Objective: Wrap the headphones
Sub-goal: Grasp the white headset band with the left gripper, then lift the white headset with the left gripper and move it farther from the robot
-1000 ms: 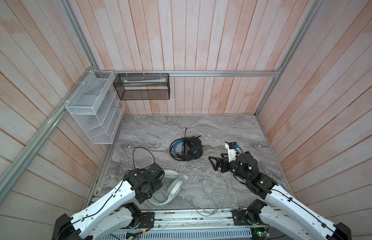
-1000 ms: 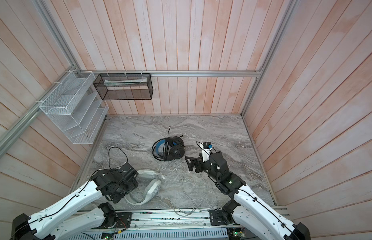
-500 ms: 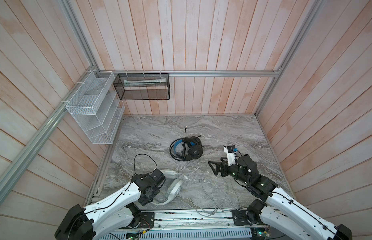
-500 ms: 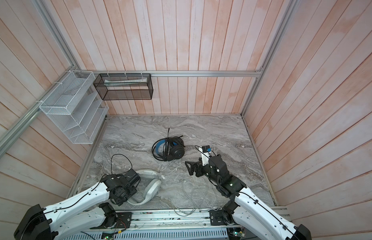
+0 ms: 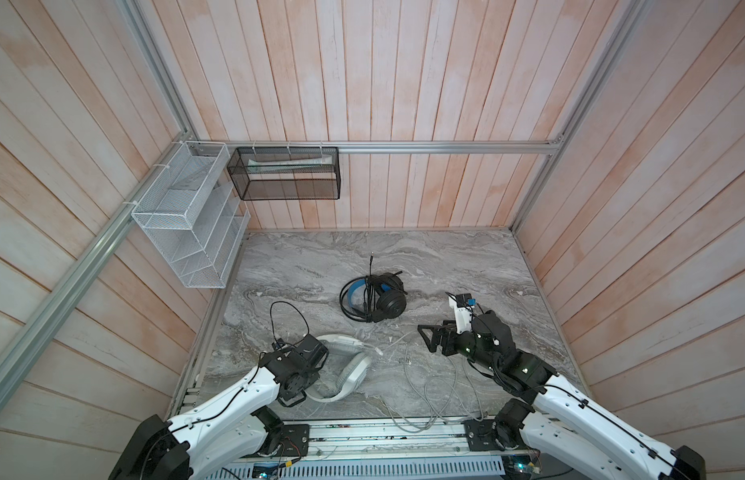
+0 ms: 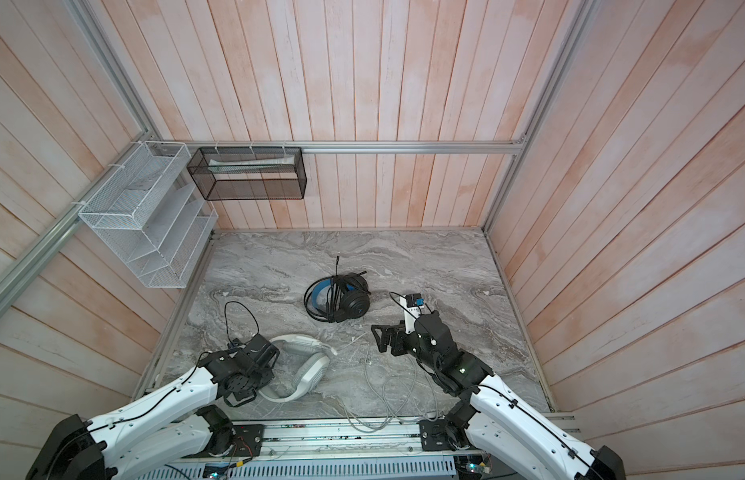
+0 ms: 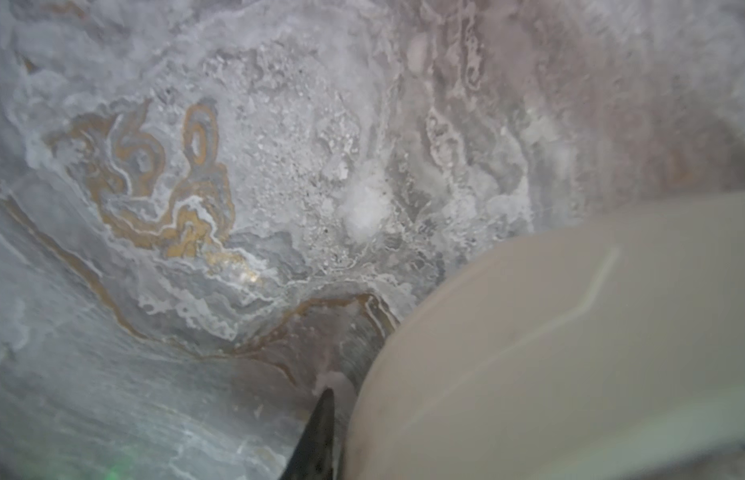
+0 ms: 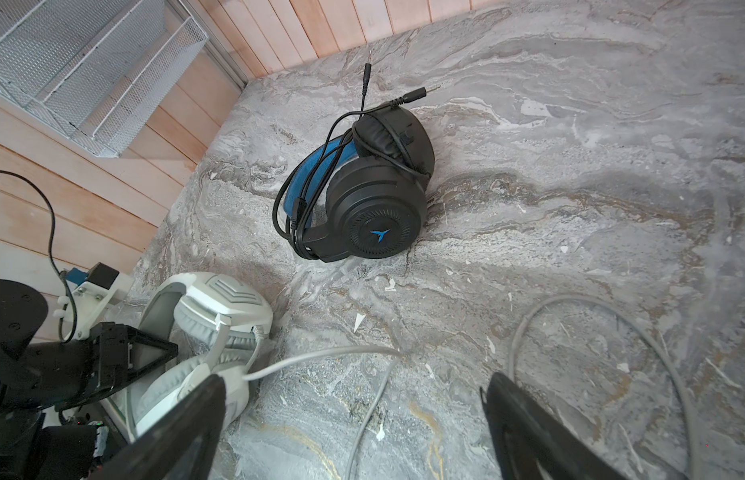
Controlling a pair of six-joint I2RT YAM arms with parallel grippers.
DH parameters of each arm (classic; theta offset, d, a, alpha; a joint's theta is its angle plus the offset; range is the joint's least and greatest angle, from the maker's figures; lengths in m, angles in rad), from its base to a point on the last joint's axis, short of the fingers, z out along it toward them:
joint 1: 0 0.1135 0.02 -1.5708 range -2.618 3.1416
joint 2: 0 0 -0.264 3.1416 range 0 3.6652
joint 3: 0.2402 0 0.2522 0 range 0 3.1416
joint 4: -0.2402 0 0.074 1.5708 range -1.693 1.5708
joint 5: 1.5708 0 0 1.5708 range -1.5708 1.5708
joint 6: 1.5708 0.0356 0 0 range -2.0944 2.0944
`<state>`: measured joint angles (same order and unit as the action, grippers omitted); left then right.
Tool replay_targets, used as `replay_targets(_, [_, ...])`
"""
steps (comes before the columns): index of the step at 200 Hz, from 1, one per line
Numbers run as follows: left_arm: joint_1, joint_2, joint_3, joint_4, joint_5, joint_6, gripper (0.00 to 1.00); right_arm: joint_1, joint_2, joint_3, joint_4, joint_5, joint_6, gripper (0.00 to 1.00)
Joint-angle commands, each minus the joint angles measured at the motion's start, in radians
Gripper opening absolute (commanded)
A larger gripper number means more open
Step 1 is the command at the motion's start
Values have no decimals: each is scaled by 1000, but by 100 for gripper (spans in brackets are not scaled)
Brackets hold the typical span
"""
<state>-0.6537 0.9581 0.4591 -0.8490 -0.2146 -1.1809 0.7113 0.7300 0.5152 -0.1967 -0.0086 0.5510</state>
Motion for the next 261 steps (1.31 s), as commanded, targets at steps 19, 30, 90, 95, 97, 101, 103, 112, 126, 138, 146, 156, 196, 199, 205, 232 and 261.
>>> replay_targets(19, [5, -41, 167, -12, -24, 96, 0, 10, -6, 87, -45, -15, -44, 98])
replay_targets(30, [5, -47, 205, -27, -6, 115, 0, 11, -9, 99, -45, -32, -84, 99])
replay_targets(90, [6, -95, 538, -230, -30, 257, 0, 10, -150, 69, 68, -105, -178, 98])
replay_targets(95, [6, -89, 573, -243, -26, 275, 0, 10, -163, 60, 91, -114, -175, 99])
replay_targets(97, [6, -88, 585, -246, -23, 282, 0, 10, -172, 52, 109, -122, -171, 98])
replay_targets(101, [6, -83, 611, -256, -21, 291, 0, 11, -180, 43, 124, -134, -169, 98])
replay_targets(103, [6, -82, 624, -261, -20, 295, 0, 11, -184, 36, 136, -141, -169, 99])
replay_targets(112, [7, -75, 678, -269, -14, 316, 0, 10, -198, 13, 178, -171, -168, 99])
replay_targets(126, [8, -71, 750, -271, -5, 343, 0, 10, -202, -26, 242, -219, -164, 98])
replay_targets(138, [9, -63, 802, -273, 6, 376, 0, 10, -198, -59, 299, -265, -161, 98])
replay_targets(146, [11, -47, 839, -283, 11, 396, 0, 10, -190, -85, 348, -302, -155, 99])
replay_targets(156, [14, -24, 883, -306, 10, 418, 0, 11, -176, -119, 408, -346, -138, 99])
replay_targets(196, [36, 13, 975, -327, -8, 491, 0, 35, -123, -230, 628, -439, -98, 98])
replay_targets(199, [38, 15, 978, -327, -8, 494, 0, 38, -118, -235, 637, -436, -99, 98])
replay_targets(205, [45, 18, 981, -326, -6, 497, 0, 45, -109, -244, 654, -433, -100, 99])
replay_targets(232, [78, 36, 968, -289, 34, 508, 0, 85, -33, -242, 707, -441, -130, 99])
replay_targets(261, [205, 46, 981, -257, 123, 539, 0, 109, -14, -222, 681, -424, -158, 99])
